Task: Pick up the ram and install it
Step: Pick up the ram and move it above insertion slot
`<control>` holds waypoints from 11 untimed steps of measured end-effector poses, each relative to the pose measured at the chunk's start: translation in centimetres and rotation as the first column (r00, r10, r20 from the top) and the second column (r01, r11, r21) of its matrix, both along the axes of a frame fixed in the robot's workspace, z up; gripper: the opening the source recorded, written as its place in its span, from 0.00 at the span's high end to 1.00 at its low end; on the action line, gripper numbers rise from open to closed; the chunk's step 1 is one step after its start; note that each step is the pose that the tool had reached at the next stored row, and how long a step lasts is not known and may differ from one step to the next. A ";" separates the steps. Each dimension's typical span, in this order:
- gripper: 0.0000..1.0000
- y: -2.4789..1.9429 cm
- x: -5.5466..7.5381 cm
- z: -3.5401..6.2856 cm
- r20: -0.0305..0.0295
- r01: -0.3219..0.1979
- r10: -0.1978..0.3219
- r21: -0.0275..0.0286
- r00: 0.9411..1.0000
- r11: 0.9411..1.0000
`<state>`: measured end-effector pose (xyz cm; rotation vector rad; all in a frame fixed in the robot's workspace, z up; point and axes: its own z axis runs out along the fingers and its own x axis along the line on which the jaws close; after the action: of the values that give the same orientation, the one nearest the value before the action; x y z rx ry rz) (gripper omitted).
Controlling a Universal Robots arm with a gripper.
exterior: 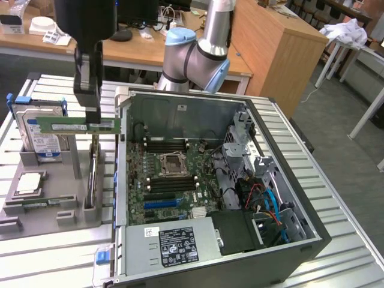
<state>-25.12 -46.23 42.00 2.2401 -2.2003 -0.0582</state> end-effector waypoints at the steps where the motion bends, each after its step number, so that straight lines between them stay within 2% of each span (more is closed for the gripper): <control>1: 0.88 0.00 0.2 0.00 0.000 0.000 0.000 0.000 1.000 1.000; 11: 0.88 0.00 2.6 0.00 0.000 0.000 0.000 0.000 1.000 1.000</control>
<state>-22.51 -46.24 42.01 2.2401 -2.2002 -0.0582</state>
